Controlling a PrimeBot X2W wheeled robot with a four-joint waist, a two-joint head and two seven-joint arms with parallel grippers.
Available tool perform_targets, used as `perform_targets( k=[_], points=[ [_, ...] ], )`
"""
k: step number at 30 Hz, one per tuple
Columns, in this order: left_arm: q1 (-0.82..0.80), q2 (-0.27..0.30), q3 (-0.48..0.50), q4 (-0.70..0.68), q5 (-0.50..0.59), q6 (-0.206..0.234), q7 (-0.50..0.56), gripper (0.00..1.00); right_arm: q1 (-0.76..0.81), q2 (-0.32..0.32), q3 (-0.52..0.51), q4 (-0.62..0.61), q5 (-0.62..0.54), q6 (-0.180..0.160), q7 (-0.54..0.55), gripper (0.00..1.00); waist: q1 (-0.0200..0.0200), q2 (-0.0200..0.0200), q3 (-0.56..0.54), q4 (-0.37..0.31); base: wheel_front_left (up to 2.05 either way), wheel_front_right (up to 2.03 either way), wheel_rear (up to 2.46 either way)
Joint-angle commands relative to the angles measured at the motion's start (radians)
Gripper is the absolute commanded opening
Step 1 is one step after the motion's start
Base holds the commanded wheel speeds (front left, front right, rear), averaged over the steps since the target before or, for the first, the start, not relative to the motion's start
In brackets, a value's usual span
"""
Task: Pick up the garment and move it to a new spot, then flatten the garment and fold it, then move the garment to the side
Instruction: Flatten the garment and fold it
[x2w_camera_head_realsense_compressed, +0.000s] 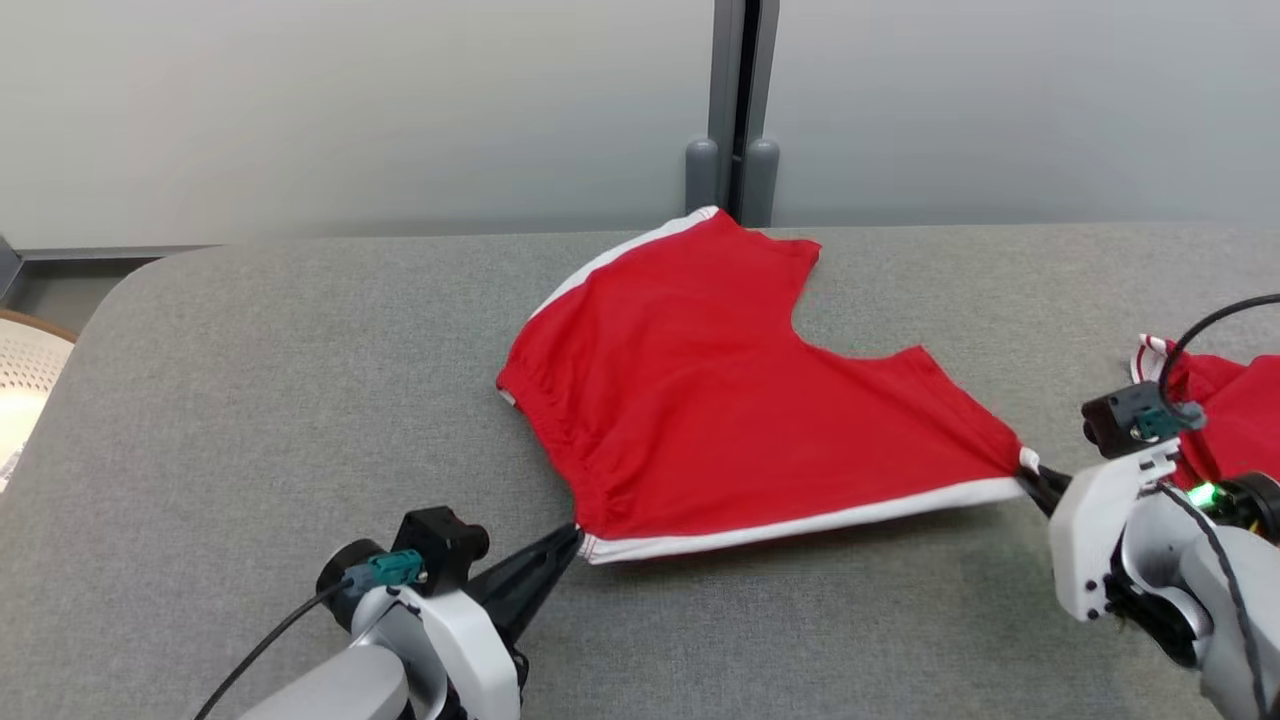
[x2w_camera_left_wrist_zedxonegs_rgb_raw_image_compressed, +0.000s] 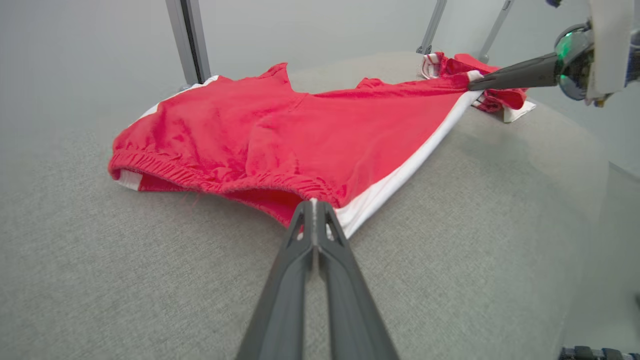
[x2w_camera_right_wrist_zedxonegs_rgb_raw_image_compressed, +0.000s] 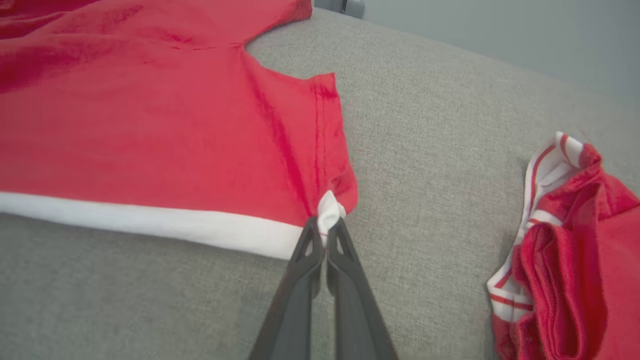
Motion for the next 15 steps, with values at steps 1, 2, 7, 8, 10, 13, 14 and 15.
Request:
perform_targets(
  k=[1, 2, 7, 8, 10, 13, 14, 15],
  points=[
    [0.030, 0.016, -0.006, -0.027, -0.011, -0.001, -0.004, 0.00, 0.048, -0.064, 0.024, -0.067, 0.058, -0.002, 0.045, 0.00, -0.0001, 0.0000, -0.022, -0.007, 0.00, 0.00, 0.00],
    [0.041, 0.020, -0.013, -0.043, -0.009, -0.001, 0.001, 0.00, 0.067, -0.096, 0.036, -0.104, 0.083, -0.002, 0.068, 0.00, -0.0001, 0.0000, -0.028, -0.007, 0.00, 0.00, 0.00],
    [0.074, 0.043, -0.028, -0.112, -0.015, 0.015, 0.026, 0.00, 0.137, -0.209, 0.048, -0.233, 0.169, -0.002, 0.148, 0.00, -0.0001, 0.0000, -0.041, -0.009, 0.00, 0.00, 0.00],
    [0.083, 0.049, -0.036, -0.133, -0.017, 0.016, 0.036, 0.00, 0.155, -0.237, 0.048, -0.263, 0.185, -0.002, 0.169, 0.00, -0.0001, 0.0000, -0.044, -0.010, 0.00, 0.00, 0.00],
    [0.109, 0.055, -0.046, -0.181, -0.046, 0.012, 0.064, 0.00, 0.192, -0.288, 0.040, -0.316, 0.213, -0.002, 0.210, 0.00, -0.0001, 0.0000, -0.052, -0.009, 0.00, 0.00, 0.00],
    [0.140, 0.082, -0.063, -0.255, -0.083, 0.007, 0.096, 0.00, 0.236, -0.361, 0.027, -0.412, 0.220, -0.002, 0.248, 0.00, -0.0001, 0.0000, -0.061, -0.011, 0.00, 0.00, 0.00],
    [0.152, 0.090, -0.067, -0.280, -0.094, 0.006, 0.105, 0.00, 0.258, -0.375, 0.018, -0.443, 0.236, -0.002, 0.262, 0.00, -0.0001, 0.0000, -0.062, -0.012, 0.00, 0.00, 0.00],
    [0.161, 0.097, -0.074, -0.306, -0.101, 0.005, 0.114, 0.00, 0.280, -0.387, 0.006, -0.470, 0.252, -0.002, 0.280, 0.00, -0.0001, 0.0000, -0.064, -0.013, 0.00, 0.00, 0.00]
  ],
)
